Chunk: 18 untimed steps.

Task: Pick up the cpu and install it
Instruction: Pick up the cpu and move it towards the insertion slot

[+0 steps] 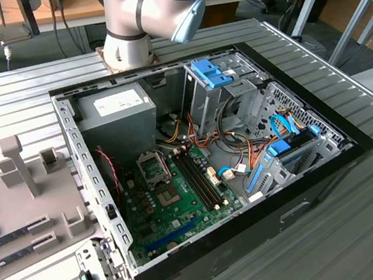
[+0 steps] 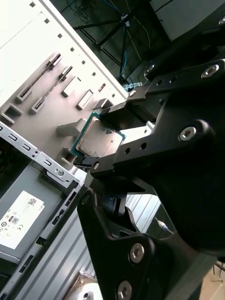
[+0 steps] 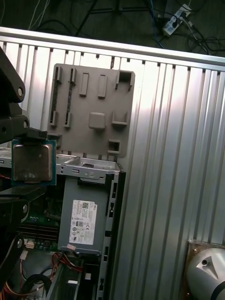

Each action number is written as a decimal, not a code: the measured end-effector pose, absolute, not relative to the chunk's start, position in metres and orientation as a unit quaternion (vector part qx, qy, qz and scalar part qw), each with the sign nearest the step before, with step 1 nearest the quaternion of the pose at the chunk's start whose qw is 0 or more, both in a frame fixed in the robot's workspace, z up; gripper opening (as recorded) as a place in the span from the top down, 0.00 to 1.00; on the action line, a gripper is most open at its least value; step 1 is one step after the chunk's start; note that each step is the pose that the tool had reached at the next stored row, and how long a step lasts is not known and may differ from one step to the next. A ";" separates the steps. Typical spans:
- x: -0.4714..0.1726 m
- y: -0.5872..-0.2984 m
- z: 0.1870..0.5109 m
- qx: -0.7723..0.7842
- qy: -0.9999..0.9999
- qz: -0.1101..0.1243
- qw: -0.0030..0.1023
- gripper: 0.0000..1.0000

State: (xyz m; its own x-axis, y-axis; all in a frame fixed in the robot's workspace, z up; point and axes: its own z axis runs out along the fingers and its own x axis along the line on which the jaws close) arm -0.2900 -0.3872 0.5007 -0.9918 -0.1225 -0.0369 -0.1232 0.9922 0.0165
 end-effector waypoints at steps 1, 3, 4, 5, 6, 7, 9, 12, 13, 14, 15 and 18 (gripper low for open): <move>-0.288 -0.387 0.500 -0.062 0.998 0.009 0.018 0.53; -0.284 -0.387 0.499 -0.062 0.998 0.009 0.018 0.53; -0.282 -0.387 0.499 -0.062 0.998 0.009 0.018 0.53; -0.280 -0.387 0.498 -0.062 0.998 0.009 0.018 0.53; -0.278 -0.387 0.498 -0.062 0.998 0.009 0.018 0.53; -0.277 -0.387 0.497 -0.062 0.998 0.009 0.018 0.53; -0.274 -0.387 0.497 -0.062 0.998 0.009 0.018 0.53; -0.268 -0.387 0.495 -0.062 0.998 0.009 0.018 0.53; -0.267 -0.387 0.495 -0.062 0.998 0.009 0.018 0.53; -0.266 -0.387 0.495 -0.062 0.998 0.009 0.018 0.53; -0.263 -0.387 0.494 -0.062 0.998 0.009 0.018 0.53; -0.259 -0.387 0.493 -0.062 0.998 0.009 0.018 0.53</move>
State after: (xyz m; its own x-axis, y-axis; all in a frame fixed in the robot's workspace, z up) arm -0.2591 -0.3872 0.4926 -0.9918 -0.1225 -0.0370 -0.1232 0.9922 0.0165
